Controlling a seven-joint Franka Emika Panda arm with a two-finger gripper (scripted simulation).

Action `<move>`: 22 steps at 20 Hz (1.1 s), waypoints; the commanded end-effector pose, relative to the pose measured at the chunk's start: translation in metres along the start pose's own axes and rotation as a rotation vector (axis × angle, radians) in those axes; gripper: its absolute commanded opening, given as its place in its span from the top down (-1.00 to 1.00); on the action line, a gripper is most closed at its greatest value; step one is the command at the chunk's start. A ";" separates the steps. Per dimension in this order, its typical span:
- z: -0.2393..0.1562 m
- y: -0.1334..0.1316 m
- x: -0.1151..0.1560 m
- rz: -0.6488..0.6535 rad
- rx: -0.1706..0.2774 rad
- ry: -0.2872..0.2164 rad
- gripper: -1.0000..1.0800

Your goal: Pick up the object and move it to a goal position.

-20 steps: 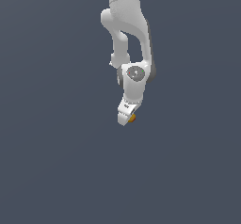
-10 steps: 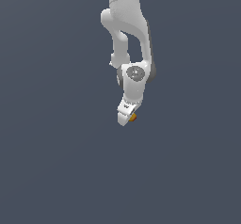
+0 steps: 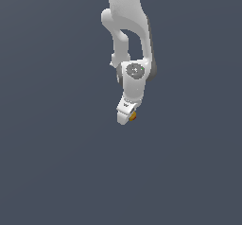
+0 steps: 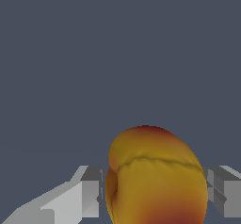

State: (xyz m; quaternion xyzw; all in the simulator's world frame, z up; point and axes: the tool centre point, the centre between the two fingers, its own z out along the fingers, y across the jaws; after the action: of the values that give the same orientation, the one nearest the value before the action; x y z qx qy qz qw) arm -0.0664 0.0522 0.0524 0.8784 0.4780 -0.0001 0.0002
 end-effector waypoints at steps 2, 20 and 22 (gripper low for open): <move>-0.019 0.006 -0.003 0.000 -0.001 0.001 1.00; -0.193 0.061 -0.037 -0.003 0.001 0.004 1.00; -0.214 0.068 -0.040 -0.003 0.001 0.004 1.00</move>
State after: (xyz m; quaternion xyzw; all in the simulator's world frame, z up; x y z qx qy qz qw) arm -0.0336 -0.0134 0.2498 0.8779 0.4789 0.0010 -0.0011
